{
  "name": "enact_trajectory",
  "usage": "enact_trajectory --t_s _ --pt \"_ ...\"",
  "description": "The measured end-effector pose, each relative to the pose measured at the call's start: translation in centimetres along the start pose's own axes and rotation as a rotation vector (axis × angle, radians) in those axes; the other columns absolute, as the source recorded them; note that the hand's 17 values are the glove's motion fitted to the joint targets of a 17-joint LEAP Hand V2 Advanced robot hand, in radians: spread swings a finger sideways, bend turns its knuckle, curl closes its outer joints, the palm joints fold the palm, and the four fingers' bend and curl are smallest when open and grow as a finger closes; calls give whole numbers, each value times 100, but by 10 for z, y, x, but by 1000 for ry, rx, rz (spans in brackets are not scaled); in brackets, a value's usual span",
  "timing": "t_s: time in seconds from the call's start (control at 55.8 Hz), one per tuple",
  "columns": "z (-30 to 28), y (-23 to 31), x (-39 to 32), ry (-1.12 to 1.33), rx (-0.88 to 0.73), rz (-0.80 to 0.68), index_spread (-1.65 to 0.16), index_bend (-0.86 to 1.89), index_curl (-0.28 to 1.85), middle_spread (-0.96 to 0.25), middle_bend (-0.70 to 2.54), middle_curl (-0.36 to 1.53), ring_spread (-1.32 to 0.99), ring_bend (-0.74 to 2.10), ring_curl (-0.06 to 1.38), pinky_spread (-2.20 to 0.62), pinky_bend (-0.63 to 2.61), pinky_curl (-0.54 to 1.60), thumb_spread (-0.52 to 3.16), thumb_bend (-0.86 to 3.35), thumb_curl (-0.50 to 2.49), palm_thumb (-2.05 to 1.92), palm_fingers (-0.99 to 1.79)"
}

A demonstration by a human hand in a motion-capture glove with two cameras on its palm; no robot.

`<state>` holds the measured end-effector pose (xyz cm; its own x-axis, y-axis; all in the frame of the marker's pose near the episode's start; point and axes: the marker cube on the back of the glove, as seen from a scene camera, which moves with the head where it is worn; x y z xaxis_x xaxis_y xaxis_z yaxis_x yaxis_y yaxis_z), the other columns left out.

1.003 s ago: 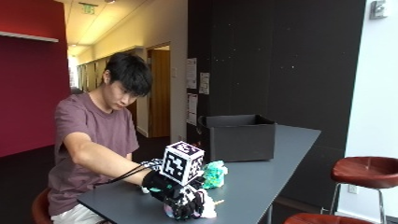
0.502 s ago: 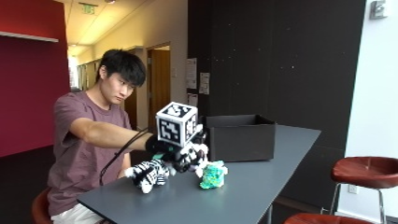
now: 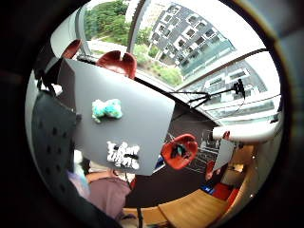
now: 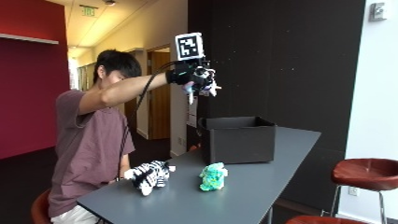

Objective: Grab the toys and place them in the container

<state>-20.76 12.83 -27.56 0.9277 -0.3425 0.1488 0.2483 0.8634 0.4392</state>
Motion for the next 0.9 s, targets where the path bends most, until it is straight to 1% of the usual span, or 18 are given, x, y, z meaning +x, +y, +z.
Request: enact_trajectory --t_s 0.054,0.072,0.125,0.197,0.251,0.376,0.43,0.484,0.537,0.609,0.663,0.734,0.752,0.77,0.806,0.842,0.86,0.896 --pt "-2 -6 -33 13 5 -132 -36 114 11 -29 137 99 -41 155 71 -40 111 55 37 35 110 66 87" --pt "-2 -10 -45 15 5 -135 -36 115 11 -29 137 99 -41 155 71 -40 111 55 35 35 111 66 87" --pt "1 -23 -83 4 6 -50 -36 116 11 -28 139 100 -40 156 72 -40 112 57 31 36 114 65 86" --pt "14 -34 -120 39 6 -112 -36 119 12 -28 140 101 -41 157 73 -40 114 58 26 37 117 64 84" --pt "28 -44 -153 42 -5 -98 -36 120 12 -28 141 102 -40 158 74 -40 115 59 23 37 119 63 83" --pt "73 -55 -226 88 -59 -276 -36 123 13 -28 141 102 -40 159 75 -40 117 61 16 39 124 61 79" --pt "93 -61 -246 87 -79 -259 -36 124 13 -27 142 103 -40 160 75 -40 119 61 14 40 126 61 77" --pt "108 -64 -255 81 -99 -321 -36 124 13 -27 143 103 -40 161 76 -40 120 62 13 40 127 59 75" --pt "119 -68 -267 86 -108 -253 -36 123 12 -27 143 103 -40 161 76 -40 121 63 12 40 129 58 72" --pt "143 -67 -290 93 -204 -362 -37 118 10 -28 143 103 -40 161 76 -40 125 64 13 38 130 55 65" --pt "157 -67 -296 147 -285 -385 -37 113 9 -28 142 103 -40 160 76 -40 129 65 15 35 130 52 58" --pt "161 -67 -299 182 -302 -395 -28 74 2 -28 114 96 -39 151 75 -39 143 67 36 29 127 42 1" --pt "162 -67 -302 189 -304 -394 -25 67 2 -26 111 94 -38 151 74 -38 143 67 45 29 126 38 -5" --pt "163 -68 -306 192 -302 -382 -21 59 1 -24 96 89 -36 137 70 -34 140 66 53 22 122 27 -42" --pt "163 -72 -315 178 -279 -280 -18 50 2 -19 76 82 -31 121 65 -26 139 63 65 16 116 19 -56" --pt "160 -77 -321 148 -248 -142 -16 44 2 -15 62 77 -27 108 60 -21 135 60 76 12 109 13 -57" --pt "158 -77 -319 144 -240 -144 -15 40 3 -13 56 74 -25 102 58 -18 134 59 80 10 106 10 -56" --pt "152 -70 -311 158 -237 -288 -13 33 4 -10 47 70 -22 92 54 -14 130 56 88 8 101 7 -51"
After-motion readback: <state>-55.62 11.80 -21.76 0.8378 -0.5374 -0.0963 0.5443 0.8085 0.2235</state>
